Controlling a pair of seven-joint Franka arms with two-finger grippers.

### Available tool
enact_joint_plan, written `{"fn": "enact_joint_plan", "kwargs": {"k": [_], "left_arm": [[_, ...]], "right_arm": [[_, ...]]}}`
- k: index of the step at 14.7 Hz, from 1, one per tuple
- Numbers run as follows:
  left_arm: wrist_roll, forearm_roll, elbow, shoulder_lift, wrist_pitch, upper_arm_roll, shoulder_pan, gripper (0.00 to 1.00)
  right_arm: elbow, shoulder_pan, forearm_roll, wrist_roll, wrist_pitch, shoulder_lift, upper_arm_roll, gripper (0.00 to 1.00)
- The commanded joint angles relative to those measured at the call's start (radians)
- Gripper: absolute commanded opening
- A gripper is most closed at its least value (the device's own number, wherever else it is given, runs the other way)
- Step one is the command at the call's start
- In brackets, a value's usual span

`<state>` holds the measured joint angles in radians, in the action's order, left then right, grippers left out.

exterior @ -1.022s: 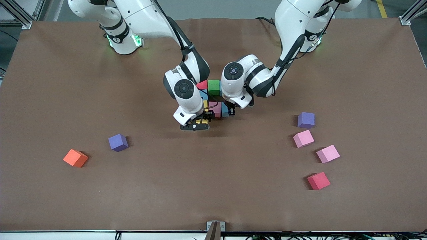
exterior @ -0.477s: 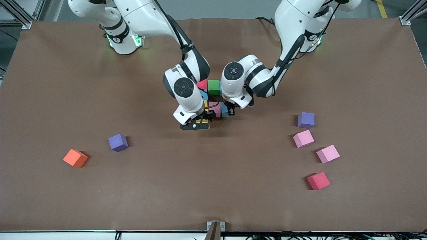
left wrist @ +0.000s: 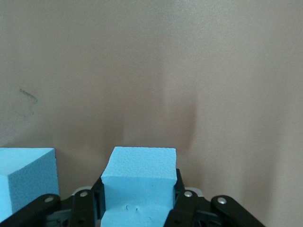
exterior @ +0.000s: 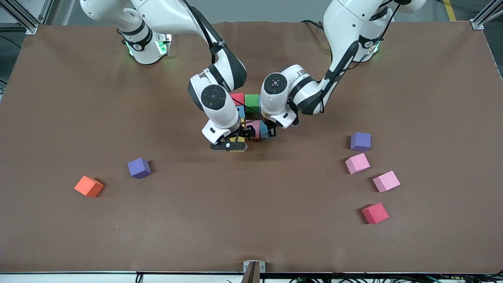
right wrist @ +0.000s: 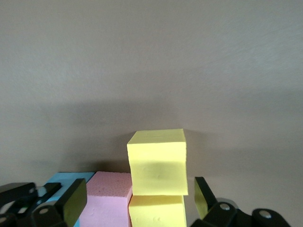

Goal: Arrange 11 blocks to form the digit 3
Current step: 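Move the right gripper to the purple cube while the left gripper withdraws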

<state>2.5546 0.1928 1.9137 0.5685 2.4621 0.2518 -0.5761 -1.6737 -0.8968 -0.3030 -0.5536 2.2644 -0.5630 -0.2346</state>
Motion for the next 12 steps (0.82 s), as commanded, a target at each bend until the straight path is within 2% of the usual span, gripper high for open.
{"fn": "enact_joint_plan", "kwargs": {"k": [1,2,3,4,8,12], "left_arm": [[0.006,0.020,-0.005,0.007,0.012,0.001,-0.001,0.47],[0.006,0.020,-0.010,0.008,0.012,0.001,-0.002,0.56],[0.006,0.020,-0.012,0.008,0.012,0.001,-0.001,0.71],[0.003,0.020,-0.013,0.008,0.012,0.001,-0.002,0.99],[-0.002,0.019,-0.031,0.001,0.005,0.001,-0.001,1.00],[-0.002,0.019,-0.035,-0.041,-0.009,0.001,0.009,1.00]], "right_arm": [[-0.018,0.090,0.002,-0.003,-0.065,0.083,-0.003,1.00],[-0.017,0.134,0.002,0.000,-0.083,0.097,-0.012,1.00],[-0.017,0.185,0.007,0.010,-0.095,0.109,-0.014,1.00],[-0.017,0.238,0.025,0.029,-0.106,0.115,-0.014,1.00],[-0.011,0.412,0.177,0.183,-0.115,0.115,-0.012,1.00],[-0.018,0.574,0.183,0.311,-0.115,0.104,-0.009,1.00]]}}
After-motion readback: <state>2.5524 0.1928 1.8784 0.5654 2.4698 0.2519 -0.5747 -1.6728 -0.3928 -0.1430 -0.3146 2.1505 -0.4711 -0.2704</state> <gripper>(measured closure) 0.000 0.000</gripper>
